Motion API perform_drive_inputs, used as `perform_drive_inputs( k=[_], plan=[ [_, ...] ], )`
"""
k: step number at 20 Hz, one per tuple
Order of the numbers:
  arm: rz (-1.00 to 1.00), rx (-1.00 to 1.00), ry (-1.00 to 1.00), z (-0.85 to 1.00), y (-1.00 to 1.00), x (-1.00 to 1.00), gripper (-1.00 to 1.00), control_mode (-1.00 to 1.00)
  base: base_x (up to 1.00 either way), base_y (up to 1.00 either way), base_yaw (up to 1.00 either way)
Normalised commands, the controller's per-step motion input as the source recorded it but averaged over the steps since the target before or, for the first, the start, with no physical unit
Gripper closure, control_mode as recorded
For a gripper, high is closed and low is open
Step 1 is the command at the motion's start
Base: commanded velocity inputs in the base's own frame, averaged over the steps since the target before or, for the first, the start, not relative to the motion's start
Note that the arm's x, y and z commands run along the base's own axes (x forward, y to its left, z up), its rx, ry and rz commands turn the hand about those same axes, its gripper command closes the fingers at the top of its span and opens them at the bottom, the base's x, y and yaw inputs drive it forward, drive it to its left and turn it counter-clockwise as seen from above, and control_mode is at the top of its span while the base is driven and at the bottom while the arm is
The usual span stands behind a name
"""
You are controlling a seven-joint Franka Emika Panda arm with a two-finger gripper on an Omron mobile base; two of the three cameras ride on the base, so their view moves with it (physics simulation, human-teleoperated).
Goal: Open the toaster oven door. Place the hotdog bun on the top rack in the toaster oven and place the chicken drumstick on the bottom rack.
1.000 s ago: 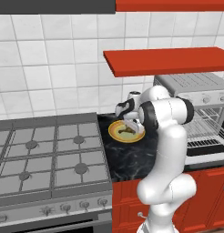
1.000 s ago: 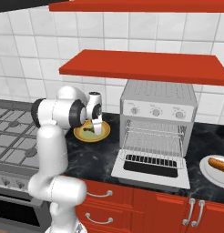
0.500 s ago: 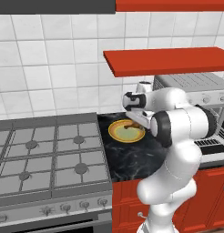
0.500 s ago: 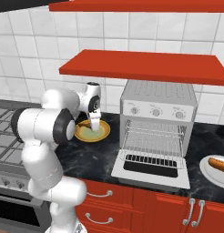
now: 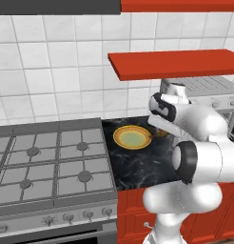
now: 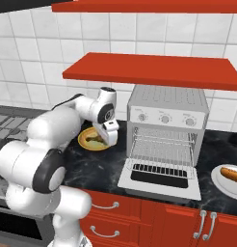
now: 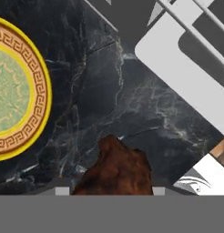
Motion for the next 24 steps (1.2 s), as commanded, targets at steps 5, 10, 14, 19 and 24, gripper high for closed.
perform_drive_inputs(
  k=[5, 10, 14, 19, 24],
  plan=[
    [0.19, 0.03, -0.01, 0.23, -0.4, -0.95, 1.0, -1.0, 0.0, 0.0, 0.0],
    [0.06, 0.0, 0.0, 0.05, -0.63, -0.47, 1.0, -1.0, 0.0, 0.0, 0.0],
    [0.0, 0.01, -0.01, 0.0, -0.98, -0.03, 1.0, -1.0, 0.0, 0.0, 0.0],
    [0.0, 0.05, 0.0, 0.0, -0.97, 0.04, 1.0, -1.0, 0.0, 0.0, 0.0],
    [0.0, 0.04, -0.01, -0.05, -0.75, 0.26, 1.0, -1.0, 0.0, 0.0, 0.0]
  ],
)
